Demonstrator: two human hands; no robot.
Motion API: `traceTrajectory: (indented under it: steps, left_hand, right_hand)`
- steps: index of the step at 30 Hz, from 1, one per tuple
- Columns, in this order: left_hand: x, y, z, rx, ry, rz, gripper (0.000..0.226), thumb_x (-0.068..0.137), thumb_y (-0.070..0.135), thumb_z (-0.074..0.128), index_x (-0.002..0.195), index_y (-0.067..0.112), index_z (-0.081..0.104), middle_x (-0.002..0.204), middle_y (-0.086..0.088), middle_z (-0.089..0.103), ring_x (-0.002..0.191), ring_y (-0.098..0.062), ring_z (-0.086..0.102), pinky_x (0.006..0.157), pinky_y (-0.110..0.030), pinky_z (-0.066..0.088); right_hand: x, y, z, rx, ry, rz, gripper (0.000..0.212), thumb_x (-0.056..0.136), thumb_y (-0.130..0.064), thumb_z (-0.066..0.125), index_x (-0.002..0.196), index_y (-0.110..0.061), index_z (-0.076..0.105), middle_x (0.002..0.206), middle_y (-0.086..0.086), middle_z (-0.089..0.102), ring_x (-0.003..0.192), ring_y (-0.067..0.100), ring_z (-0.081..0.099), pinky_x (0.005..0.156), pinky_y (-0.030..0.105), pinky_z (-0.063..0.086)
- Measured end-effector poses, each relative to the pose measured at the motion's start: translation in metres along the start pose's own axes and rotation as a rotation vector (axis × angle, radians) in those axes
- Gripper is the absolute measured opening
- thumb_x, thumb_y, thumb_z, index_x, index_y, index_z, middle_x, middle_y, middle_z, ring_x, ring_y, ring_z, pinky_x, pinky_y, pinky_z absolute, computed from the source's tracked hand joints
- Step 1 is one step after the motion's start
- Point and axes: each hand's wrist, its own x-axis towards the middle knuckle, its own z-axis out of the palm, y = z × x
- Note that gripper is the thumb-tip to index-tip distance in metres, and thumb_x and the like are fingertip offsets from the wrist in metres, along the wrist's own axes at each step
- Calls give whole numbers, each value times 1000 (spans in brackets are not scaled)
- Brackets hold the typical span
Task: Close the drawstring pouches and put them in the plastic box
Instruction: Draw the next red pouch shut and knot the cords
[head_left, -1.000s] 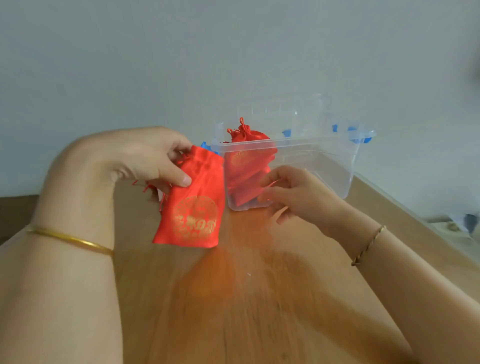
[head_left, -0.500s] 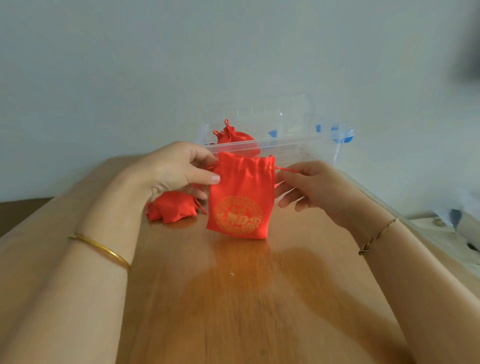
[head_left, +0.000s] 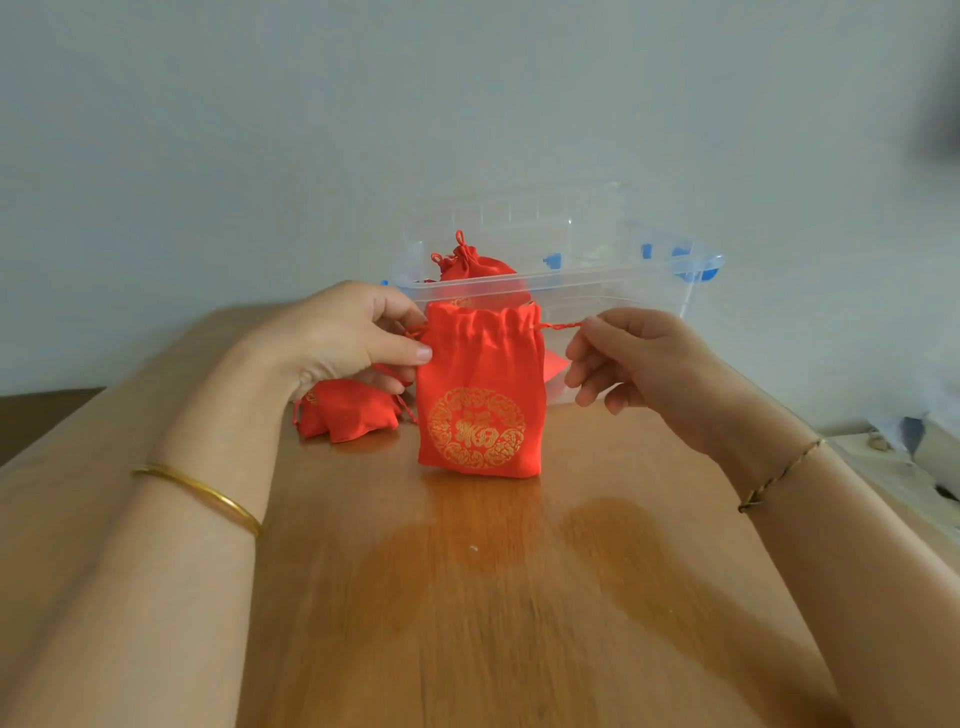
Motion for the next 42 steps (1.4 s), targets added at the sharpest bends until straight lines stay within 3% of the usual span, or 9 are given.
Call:
traceTrajectory:
  steps: [6,14,21,25,30,33,35,37,42]
  left_hand:
    - [-1,-5,-9,9,54,6,13,82,-5,61,81,7,64,74,-8,65,51,-2,61,52,-16,55]
    - [-2,-5,-14,-29,128,20,11,86,8,61,76,11,66,55,6,67,45,2,54,41,-10,42]
    - [1,-6,-11,28,145,-24,27,93,25,52,72,14,65,55,8,58,44,0,47,42,-13,36]
    - [2,-4,-14,-203,253,-85,31,91,15,47,60,12,50,40,8,41,34,-5,31,34,-13,24]
    - [-1,-2,-22,-452,251,-82,31,89,11,38,59,16,36,41,6,31,34,-6,23,33,-14,18]
    - [-2,4,-18,-584,189,-2,36,91,16,39,56,16,39,52,2,44,46,-10,37,38,-16,29]
    - [-3,11,-14,-696,108,101,42,93,19,40,52,17,45,74,-2,62,66,-12,58,51,-19,42]
    - [-4,19,-5,-753,17,195,39,94,21,41,55,18,48,91,-5,69,86,-15,67,63,-22,49]
    - [-6,36,13,-619,-29,292,23,95,20,43,88,10,62,77,-2,66,68,-11,65,65,-20,53]
  right_hand:
    - [3,3,5,-46,222,-47,25,94,-17,46,85,-7,67,64,3,60,49,10,54,45,20,38]
    - [4,5,11,182,355,21,24,91,-17,49,84,-11,70,63,0,57,47,8,48,48,22,35]
    - [6,10,11,602,258,100,21,93,-20,50,83,-15,68,66,-3,60,48,4,49,46,15,37]
    - [13,15,6,822,330,206,24,95,-18,47,75,-13,60,62,-3,51,42,3,45,39,13,37]
    - [17,17,-1,999,453,317,28,97,-20,43,72,-13,54,62,-4,43,36,3,38,36,11,33]
    - [16,13,-3,858,504,268,27,96,-19,45,72,-14,57,61,-4,45,45,4,38,37,13,35]
    - [13,6,-5,695,498,160,26,95,-18,46,72,-15,59,61,-4,47,47,5,40,39,14,36]
    - [9,-6,-2,539,458,47,27,94,-18,47,72,-16,61,61,-4,49,46,5,41,43,15,36]
    - [10,-51,15,205,326,-217,28,91,-13,48,69,-15,64,58,-3,50,43,6,40,45,19,34]
